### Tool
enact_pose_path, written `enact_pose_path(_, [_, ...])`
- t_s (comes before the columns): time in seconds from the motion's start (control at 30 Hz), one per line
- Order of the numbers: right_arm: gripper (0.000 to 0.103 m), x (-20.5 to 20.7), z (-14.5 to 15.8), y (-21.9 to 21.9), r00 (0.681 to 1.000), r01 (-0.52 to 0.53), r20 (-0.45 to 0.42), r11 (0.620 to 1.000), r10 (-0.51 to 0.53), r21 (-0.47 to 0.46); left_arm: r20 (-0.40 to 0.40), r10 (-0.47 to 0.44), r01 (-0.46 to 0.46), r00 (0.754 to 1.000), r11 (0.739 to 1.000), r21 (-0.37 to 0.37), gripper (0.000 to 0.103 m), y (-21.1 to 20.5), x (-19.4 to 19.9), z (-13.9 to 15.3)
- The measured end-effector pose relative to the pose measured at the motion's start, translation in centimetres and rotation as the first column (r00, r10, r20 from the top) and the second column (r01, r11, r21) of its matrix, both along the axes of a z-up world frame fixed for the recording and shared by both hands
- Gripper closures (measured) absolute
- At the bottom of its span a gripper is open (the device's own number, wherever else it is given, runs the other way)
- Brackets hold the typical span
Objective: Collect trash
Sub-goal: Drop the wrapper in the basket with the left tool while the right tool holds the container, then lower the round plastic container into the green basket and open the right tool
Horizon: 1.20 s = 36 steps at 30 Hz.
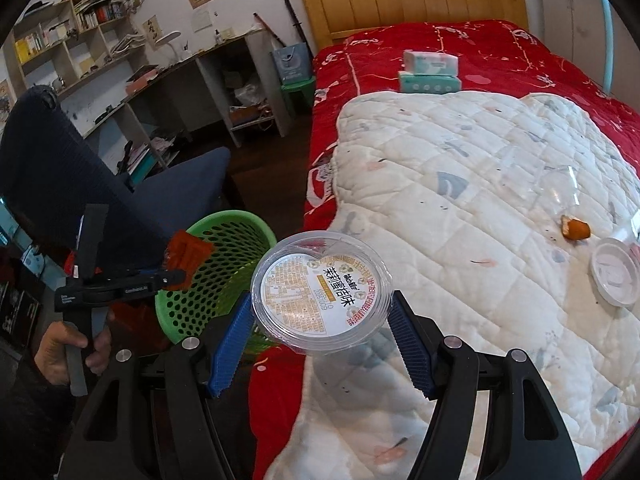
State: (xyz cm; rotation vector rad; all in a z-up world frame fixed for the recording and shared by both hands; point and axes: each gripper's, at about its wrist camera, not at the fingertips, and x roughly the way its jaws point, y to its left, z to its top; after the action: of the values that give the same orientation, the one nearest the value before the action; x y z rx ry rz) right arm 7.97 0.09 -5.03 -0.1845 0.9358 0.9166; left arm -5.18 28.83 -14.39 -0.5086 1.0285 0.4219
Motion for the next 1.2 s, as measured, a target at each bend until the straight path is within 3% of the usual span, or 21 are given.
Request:
enact_pose_path(0.03, [0.037, -0.1, 0.0, 0.2, 1.000, -0.005, 0.000, 1.000, 0.005, -0.001, -0.002, 0.013, -0.013, 1.000, 1.000, -0.004, 0.054, 0.2, -0.1, -0.1])
enact_pose_path(0.5, [0.037, -1.0, -0.7, 4.1, 0.996, -0.090, -0.015, 0.996, 0.090, -0.005, 0.046, 0.096, -0.096, 0.994, 0.995, -0.005, 0.040, 1.6, -3.4, 1.4])
enact_pose_path(1.2, [0.037, -4.5, -4.4, 15.0, 0.968, -0.239, -0.094, 0.970, 0.234, -0.039, 0.108, 0.229, -0.235, 0.967, 0.971, 0.046, 0.030, 4.7, -8.9, 4.7])
